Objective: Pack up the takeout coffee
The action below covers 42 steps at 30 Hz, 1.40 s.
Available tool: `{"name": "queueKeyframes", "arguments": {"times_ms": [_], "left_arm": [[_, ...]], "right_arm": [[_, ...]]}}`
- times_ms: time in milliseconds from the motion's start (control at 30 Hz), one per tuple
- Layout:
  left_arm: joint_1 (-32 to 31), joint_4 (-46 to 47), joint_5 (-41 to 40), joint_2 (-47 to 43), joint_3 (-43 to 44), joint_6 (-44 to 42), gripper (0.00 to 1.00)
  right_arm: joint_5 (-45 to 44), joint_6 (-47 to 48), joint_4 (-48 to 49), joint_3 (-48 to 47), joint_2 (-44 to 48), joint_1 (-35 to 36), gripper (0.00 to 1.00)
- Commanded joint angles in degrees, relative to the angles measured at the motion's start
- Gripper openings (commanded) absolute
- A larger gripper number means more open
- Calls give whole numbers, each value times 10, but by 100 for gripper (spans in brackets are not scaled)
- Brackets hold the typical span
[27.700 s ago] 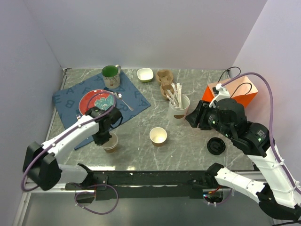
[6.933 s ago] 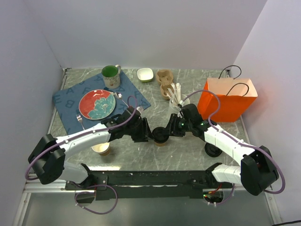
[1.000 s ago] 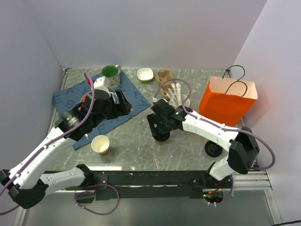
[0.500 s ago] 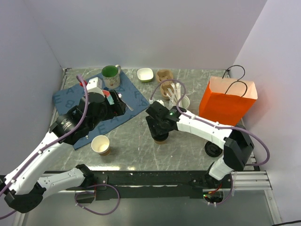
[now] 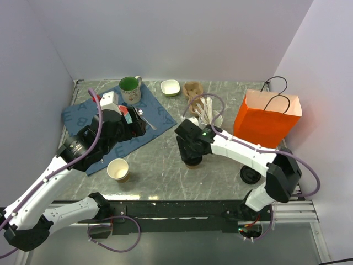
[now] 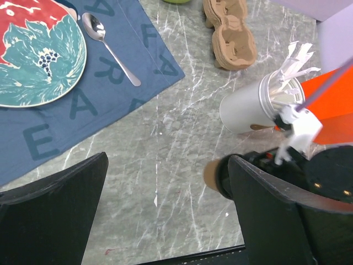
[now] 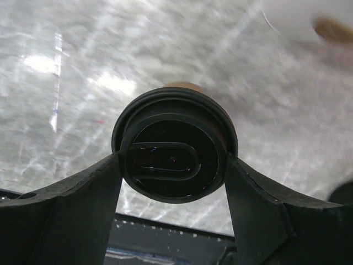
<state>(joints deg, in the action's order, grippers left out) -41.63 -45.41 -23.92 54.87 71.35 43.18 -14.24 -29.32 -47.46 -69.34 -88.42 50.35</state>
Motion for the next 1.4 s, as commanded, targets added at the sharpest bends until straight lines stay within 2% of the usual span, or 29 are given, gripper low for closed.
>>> {"name": "queueKeyframes", "arguments": {"times_ms": [0, 233, 500, 767, 1033, 1367], "left_arm": [[3, 18, -11, -6, -3, -20, 97], [4, 37, 0, 11, 2, -33, 97], [4, 37, 11, 18, 3, -30, 97], [4, 32, 7, 20, 3, -29, 97], [4, 33, 5, 26, 11, -26, 97], [4, 32, 10, 24, 9, -27, 97]], "right_arm": [[-25, -44, -58, 43, 58, -11, 69], [-57, -106, -98, 90, 115, -39, 69], [-40, -129, -63, 159, 175, -96, 69], [-39, -173, -43, 235, 181, -97, 70], [-73, -190, -68, 230, 189, -110, 73], [-114, -171, -68, 219, 232, -185, 78]]}}
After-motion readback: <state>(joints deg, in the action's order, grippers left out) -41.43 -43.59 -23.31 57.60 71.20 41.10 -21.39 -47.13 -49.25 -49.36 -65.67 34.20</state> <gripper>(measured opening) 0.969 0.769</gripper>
